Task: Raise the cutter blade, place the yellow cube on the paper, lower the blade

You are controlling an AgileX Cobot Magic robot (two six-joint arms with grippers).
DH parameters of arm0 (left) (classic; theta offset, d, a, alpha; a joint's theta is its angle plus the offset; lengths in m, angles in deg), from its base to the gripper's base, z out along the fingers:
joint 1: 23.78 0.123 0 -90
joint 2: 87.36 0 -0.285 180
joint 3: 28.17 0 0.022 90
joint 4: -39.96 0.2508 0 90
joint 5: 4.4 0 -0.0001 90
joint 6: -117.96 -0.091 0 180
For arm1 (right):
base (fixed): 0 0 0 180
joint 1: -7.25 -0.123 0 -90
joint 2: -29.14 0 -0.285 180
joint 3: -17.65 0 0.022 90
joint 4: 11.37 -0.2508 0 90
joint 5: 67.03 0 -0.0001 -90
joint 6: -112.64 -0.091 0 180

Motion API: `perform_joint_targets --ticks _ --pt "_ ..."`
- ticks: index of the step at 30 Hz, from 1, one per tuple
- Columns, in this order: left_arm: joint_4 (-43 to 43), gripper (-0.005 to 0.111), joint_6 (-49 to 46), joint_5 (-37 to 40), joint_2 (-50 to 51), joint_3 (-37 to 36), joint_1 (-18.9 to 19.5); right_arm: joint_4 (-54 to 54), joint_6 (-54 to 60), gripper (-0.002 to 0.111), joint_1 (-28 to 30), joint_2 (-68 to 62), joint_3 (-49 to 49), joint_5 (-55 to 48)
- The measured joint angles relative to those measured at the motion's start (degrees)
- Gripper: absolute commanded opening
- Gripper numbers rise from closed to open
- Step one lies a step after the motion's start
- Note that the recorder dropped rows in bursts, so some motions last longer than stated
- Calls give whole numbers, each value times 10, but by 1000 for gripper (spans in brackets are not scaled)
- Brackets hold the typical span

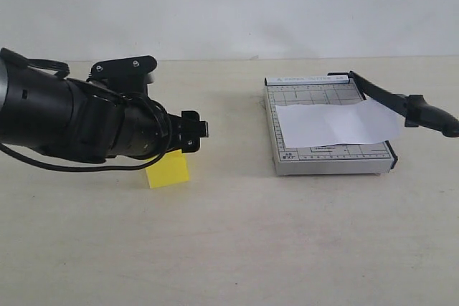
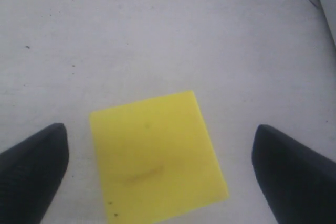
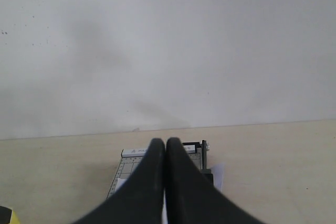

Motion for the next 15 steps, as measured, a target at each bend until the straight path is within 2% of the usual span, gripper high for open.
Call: perform_joint_targets --ticks 15 --pt "0 89 3 -12 24 1 0 0 0 0 0 0 0 0"
